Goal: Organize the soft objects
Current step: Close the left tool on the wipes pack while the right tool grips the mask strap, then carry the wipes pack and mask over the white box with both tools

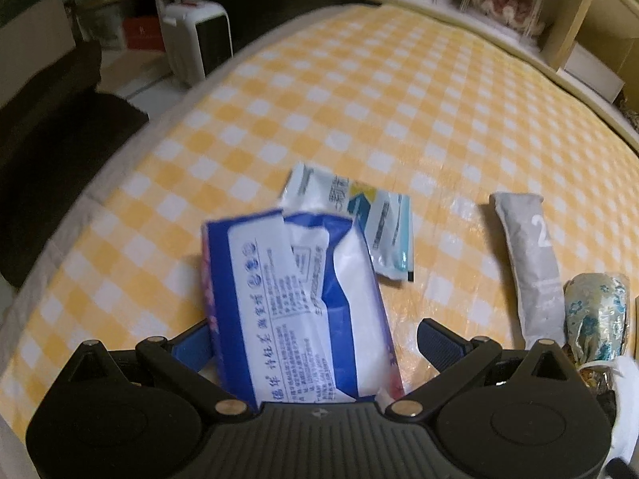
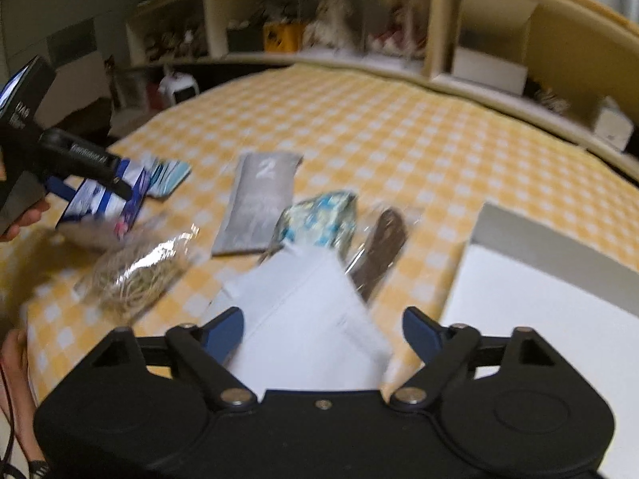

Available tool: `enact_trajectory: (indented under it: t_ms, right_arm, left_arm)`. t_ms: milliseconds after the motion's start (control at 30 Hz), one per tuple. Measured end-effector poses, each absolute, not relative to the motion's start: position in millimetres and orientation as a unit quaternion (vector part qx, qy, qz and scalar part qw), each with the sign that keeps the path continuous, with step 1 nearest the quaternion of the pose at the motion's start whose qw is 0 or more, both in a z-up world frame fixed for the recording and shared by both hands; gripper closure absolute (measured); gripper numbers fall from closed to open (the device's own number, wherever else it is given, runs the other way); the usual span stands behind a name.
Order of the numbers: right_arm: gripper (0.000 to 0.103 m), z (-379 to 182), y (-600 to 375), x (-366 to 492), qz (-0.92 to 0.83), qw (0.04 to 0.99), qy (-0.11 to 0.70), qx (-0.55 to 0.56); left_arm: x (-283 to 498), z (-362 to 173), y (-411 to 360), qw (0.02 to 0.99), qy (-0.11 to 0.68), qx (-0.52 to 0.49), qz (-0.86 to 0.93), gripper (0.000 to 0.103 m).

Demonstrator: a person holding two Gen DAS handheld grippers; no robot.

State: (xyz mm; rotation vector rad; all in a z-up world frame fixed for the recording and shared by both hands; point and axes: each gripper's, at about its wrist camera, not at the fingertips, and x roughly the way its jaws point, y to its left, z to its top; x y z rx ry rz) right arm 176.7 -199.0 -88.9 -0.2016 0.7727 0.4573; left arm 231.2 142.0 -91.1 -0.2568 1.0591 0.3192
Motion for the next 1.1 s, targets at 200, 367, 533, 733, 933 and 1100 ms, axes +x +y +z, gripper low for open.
enact_trajectory:
  t_ms: [200, 367, 533, 733, 933, 1100]
  right_arm:
    - [0.04, -100.7, -192.2, 179.1, 0.238, 0.874, 0.415, -0.085]
    - [0.061, -94.5, -194.1, 174.2, 0.239, 0.875, 0.416, -0.06]
    - [0.083, -87.4, -199.3, 168.7, 0.236, 0.88, 0.41, -0.037]
    - [0.095, -73.0, -209.5, 156.0, 0.227, 0.896, 0.382, -0.007]
    - [0.098, -58.5, -221.9, 143.7, 0.217, 0.913, 0.345, 0.031]
    - [0.098, -50.1, -226.8, 138.1, 0.211, 0.92, 0.326, 0.053]
  left_arm:
    - [235.3, -105.1, 145.8, 0.826, 0.524, -0.133, 0.157, 0.0]
    - [234.1, -102.3, 150.8, 0.833, 0.511, -0.147, 0.153, 0.017]
    - [234.4, -101.4, 150.6, 0.835, 0.511, -0.15, 0.138, 0.039]
    - [230.3, -89.4, 142.9, 0.854, 0.488, -0.148, 0.103, 0.06]
    - [225.0, -76.3, 124.7, 0.87, 0.474, -0.121, 0.066, 0.071]
    - [221.3, -70.7, 115.4, 0.877, 0.467, -0.102, 0.045, 0.073]
